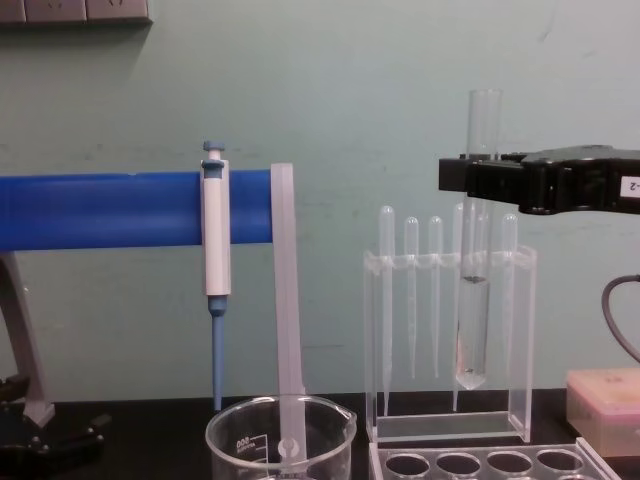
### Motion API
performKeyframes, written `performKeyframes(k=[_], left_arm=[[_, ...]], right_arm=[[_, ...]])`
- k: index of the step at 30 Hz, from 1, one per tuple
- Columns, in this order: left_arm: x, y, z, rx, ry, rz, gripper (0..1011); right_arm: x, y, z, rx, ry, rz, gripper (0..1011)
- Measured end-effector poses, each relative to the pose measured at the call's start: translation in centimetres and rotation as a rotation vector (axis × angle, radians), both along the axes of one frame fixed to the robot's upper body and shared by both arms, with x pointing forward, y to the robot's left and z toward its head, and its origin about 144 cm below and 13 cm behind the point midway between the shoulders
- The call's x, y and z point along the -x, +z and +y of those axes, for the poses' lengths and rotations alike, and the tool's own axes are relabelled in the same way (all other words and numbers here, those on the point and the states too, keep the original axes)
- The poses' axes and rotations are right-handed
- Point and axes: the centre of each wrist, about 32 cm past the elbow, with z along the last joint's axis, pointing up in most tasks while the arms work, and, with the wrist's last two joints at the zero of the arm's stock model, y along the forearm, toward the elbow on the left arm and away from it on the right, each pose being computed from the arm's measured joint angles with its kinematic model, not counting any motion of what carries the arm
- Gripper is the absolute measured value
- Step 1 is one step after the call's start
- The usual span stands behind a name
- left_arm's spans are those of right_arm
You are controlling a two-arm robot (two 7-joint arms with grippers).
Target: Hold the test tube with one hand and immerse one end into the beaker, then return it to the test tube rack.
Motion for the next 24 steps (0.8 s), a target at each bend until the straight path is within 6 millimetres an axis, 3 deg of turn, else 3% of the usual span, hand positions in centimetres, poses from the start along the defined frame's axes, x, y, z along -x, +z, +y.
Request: performKeyframes(k=[24], left_arm=[[0.0, 0.0, 0.0, 0.0, 0.0, 0.0, 1000]], right_arm=[[-0.12, 0.09, 0.38, 0.007, 0.01, -0.006, 225]])
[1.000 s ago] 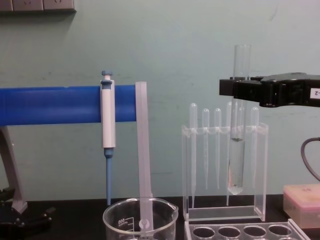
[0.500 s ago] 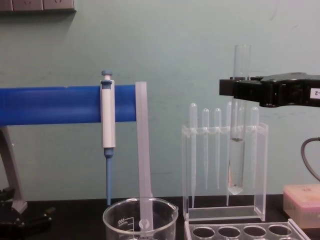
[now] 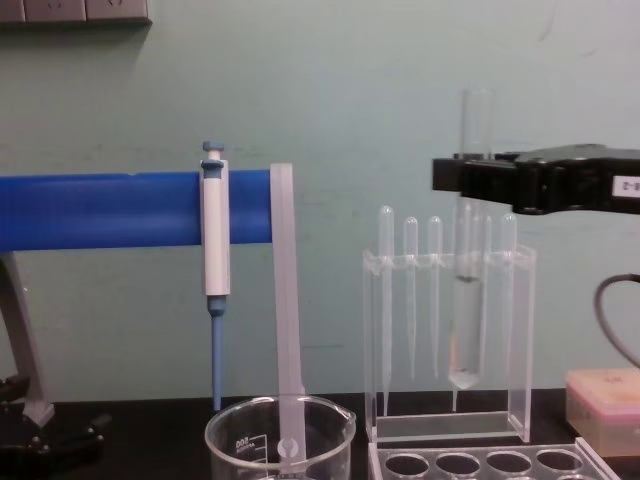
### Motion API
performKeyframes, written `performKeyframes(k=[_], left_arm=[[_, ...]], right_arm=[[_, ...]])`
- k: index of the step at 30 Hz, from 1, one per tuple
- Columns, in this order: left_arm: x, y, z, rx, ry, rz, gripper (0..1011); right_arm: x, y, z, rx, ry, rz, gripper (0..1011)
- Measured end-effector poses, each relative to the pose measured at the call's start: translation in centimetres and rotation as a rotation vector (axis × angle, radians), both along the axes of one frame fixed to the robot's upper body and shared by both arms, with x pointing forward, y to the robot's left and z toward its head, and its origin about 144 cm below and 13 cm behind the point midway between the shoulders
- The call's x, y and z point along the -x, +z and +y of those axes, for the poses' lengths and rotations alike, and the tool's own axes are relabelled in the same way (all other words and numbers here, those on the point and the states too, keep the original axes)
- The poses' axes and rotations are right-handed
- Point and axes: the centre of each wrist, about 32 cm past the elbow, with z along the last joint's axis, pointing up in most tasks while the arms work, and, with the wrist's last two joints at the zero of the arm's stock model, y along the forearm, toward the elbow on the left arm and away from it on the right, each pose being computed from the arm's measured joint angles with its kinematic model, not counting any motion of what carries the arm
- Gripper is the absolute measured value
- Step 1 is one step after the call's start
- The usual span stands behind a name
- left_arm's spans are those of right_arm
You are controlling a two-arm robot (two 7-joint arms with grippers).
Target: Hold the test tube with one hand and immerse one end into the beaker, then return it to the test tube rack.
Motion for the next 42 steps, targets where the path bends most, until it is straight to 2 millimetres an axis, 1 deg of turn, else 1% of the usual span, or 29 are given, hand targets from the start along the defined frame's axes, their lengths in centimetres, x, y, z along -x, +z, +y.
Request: performKeyframes(k=[2, 5, 6, 8, 9, 11, 12, 15, 18, 21, 24, 25, 28, 31, 34, 38, 42], left_arm=[[0.0, 0.0, 0.0, 0.0, 0.0, 0.0, 1000], [0.0, 0.0, 0.0, 0.0, 0.0, 0.0, 1000], [0.0, 0.0, 0.0, 0.0, 0.0, 0.0, 1000], [0.0, 0.0, 0.0, 0.0, 0.0, 0.0, 1000], [0.0, 0.0, 0.0, 0.0, 0.0, 0.0, 1000], [0.0, 0.0, 0.0, 0.0, 0.0, 0.0, 1000], [0.0, 0.0, 0.0, 0.0, 0.0, 0.0, 1000], [0.0, 0.0, 0.0, 0.0, 0.0, 0.0, 1000], [0.0, 0.0, 0.0, 0.0, 0.0, 0.0, 1000], [0.0, 0.0, 0.0, 0.0, 0.0, 0.0, 1000], [0.0, 0.0, 0.0, 0.0, 0.0, 0.0, 1000], [0.0, 0.0, 0.0, 0.0, 0.0, 0.0, 1000], [0.0, 0.0, 0.0, 0.0, 0.0, 0.0, 1000], [0.0, 0.0, 0.0, 0.0, 0.0, 0.0, 1000], [0.0, 0.0, 0.0, 0.0, 0.0, 0.0, 1000], [0.0, 0.0, 0.0, 0.0, 0.0, 0.0, 1000], [0.0, 0.0, 0.0, 0.0, 0.0, 0.0, 1000]], right_arm=[[-0.1, 0.0, 0.4, 0.003, 0.013, -0.003, 225], [-0.3, 0.2, 1.6, 0.007, 0.045, -0.012, 225], [-0.4, 0.3, 2.4, 0.01, 0.065, -0.016, 225], [-0.6, 0.3, 3.3, 0.012, 0.086, -0.02, 225], [-0.8, 0.3, 4.2, 0.011, 0.107, -0.025, 225], [-1.0, 0.3, 4.9, 0.008, 0.122, -0.03, 225], [-1.2, 0.2, 5.7, 0.005, 0.138, -0.035, 225], [-1.6, 0.0, 7.0, 0.0, 0.16, -0.043, 225], [-2.0, -0.5, 8.0, -0.001, 0.175, -0.04, 225], [-2.2, -1.1, 8.5, -0.003, 0.178, -0.031, 225], [-2.4, -2.3, 8.9, -0.007, 0.178, -0.022, 225], [-2.4, -2.3, 8.9, -0.007, 0.178, -0.022, 225], [-2.4, -3.9, 9.2, -0.018, 0.185, -0.023, 225], [-2.5, -5.3, 9.3, -0.03, 0.189, -0.025, 225], [-2.4, -6.1, 9.3, -0.034, 0.19, -0.026, 225], [-2.4, -7.6, 9.2, -0.03, 0.179, -0.028, 225], [-2.5, -8.6, 9.2, -0.032, 0.167, -0.027, 225]])
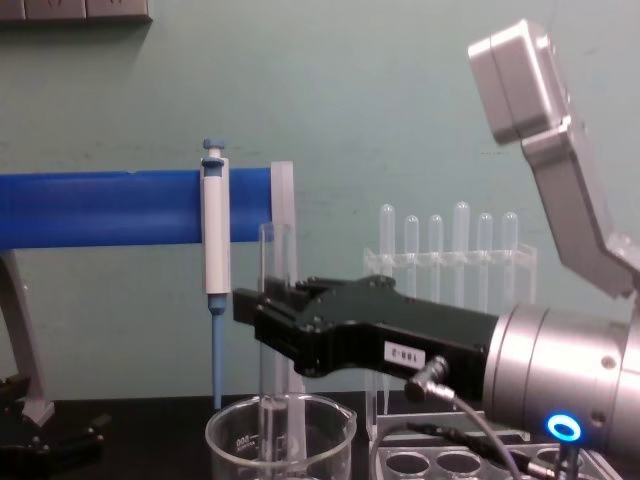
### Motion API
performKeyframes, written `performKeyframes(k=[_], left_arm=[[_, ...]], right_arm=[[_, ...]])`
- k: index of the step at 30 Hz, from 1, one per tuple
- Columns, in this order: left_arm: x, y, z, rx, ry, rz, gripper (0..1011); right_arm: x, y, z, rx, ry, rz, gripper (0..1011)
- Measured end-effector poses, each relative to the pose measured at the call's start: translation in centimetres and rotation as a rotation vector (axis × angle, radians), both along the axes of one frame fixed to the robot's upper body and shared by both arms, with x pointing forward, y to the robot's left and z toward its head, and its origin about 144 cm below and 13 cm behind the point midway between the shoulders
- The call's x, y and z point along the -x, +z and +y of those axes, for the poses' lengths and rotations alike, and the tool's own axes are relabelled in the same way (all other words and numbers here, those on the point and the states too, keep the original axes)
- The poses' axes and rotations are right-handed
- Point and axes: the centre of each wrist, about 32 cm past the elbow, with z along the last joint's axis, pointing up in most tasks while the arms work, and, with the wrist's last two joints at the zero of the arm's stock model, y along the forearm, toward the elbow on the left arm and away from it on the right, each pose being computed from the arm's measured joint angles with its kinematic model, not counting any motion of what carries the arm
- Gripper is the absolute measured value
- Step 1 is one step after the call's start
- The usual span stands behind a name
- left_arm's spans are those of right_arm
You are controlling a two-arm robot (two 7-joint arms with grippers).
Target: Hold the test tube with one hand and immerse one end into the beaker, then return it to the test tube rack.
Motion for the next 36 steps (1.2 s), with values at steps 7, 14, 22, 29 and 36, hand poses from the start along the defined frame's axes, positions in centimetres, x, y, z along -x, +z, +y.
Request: performKeyframes(k=[7, 14, 22, 29, 36], left_arm=[[0.0, 0.0, 0.0, 0.0, 0.0, 0.0, 1000], [0.0, 0.0, 0.0, 0.0, 0.0, 0.0, 1000], [0.0, 0.0, 0.0, 0.0, 0.0, 0.0, 1000], [0.0, 0.0, 0.0, 0.0, 0.0, 0.0, 1000], [0.0, 0.0, 0.0, 0.0, 0.0, 0.0, 1000]], right_arm=[[-0.3, -1.4, -0.1, -0.002, -0.018, 0.009, 225], [-0.4, -2.3, -0.2, -0.005, -0.026, 0.025, 225], [-0.3, -2.8, -0.2, 0.011, -0.023, 0.029, 225], [-0.4, -3.2, -0.4, 0.016, -0.023, 0.026, 225], [-0.5, -3.8, -0.5, 0.008, -0.02, 0.027, 225]])
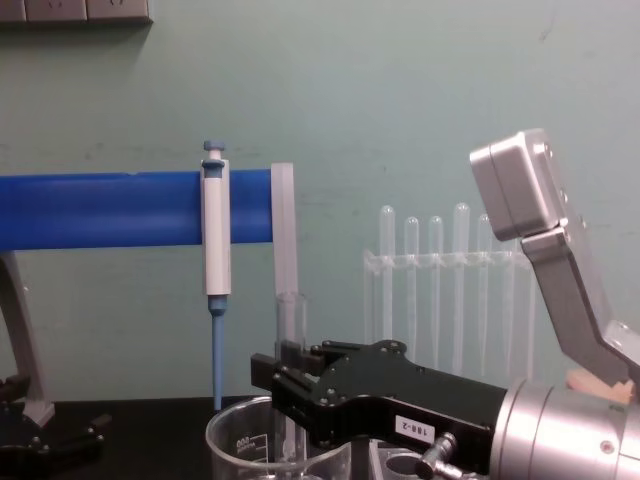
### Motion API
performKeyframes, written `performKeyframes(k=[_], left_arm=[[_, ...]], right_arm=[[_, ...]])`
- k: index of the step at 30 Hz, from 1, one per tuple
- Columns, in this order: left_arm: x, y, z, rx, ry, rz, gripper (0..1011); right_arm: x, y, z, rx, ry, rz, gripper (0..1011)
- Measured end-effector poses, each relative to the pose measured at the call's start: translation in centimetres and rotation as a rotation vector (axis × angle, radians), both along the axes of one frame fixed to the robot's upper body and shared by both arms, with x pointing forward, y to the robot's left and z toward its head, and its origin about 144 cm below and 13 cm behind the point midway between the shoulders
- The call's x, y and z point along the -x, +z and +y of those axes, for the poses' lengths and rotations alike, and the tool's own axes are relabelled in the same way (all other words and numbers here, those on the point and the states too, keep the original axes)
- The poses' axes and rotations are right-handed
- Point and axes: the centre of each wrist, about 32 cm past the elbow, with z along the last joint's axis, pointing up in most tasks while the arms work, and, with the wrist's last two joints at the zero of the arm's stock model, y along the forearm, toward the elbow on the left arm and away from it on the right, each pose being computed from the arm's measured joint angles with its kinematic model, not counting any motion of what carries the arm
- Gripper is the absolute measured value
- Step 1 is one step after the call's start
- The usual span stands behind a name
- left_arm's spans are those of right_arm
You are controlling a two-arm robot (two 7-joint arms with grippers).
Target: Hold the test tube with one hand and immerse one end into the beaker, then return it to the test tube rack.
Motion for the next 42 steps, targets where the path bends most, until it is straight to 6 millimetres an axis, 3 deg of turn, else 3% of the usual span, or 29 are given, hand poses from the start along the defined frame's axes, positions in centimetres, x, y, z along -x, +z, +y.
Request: performKeyframes(k=[42], left_arm=[[0.0, 0.0, 0.0, 0.0, 0.0, 0.0, 1000]], right_arm=[[-0.12, -0.24, 0.02, -0.009, 0.007, -0.006, 225]])
